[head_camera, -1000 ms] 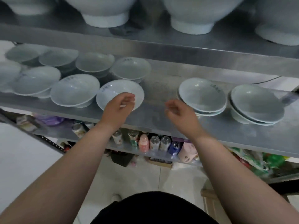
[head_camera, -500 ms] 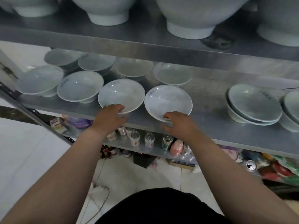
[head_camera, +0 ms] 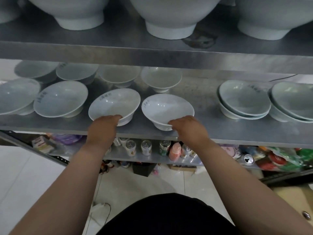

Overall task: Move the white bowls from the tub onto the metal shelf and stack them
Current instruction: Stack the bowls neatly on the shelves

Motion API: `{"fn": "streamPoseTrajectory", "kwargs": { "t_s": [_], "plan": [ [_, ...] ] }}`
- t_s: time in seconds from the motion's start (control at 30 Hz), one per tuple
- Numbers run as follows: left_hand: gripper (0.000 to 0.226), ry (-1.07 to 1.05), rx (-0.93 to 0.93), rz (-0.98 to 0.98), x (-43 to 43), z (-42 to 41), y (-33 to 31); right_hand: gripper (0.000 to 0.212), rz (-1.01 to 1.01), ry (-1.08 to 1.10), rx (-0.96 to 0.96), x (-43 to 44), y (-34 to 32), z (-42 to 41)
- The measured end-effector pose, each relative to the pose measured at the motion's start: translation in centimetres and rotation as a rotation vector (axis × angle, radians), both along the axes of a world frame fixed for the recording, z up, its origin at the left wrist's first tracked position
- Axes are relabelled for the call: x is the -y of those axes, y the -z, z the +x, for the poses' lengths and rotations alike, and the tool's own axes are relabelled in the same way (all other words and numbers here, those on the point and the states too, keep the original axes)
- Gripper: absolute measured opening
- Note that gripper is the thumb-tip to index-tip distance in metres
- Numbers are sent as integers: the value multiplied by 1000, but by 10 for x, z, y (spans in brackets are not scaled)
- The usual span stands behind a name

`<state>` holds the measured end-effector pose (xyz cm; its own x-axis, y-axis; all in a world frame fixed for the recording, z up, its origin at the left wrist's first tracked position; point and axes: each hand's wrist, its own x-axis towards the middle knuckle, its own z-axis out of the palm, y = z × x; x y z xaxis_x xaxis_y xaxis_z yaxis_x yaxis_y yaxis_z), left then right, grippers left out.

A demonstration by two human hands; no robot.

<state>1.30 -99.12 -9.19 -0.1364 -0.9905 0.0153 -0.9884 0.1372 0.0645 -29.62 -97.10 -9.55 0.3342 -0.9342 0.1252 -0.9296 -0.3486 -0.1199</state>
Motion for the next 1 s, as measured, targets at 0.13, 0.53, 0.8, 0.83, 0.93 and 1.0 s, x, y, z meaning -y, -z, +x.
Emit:
{"fn": "streamPoseTrajectory", "kwargs": {
  "t_s": [0.13,0.53,0.8,0.83,0.93,1.0],
  "plan": [
    [54,67,-108,-200,-8,-30,-18,50,-284,-74,86,-12,-6,-41],
    [47,312,-229,-495,3,-228,-49,35,-536,-5,94,-29,-43,-240],
    [41,427,-168,-466,16,-376,-65,24,-557,134,15,-36,-53,-379],
    [40,435,-146,-435,17,-390,-65,26,-551,160,10,-35,-52,-393],
    [44,441,-126,-358,22,-424,-58,31,-532,249,14,-35,-43,-428],
    [47,449,-104,-302,24,-439,-51,30,-515,266,12,-33,-35,-447]
  ]
}}
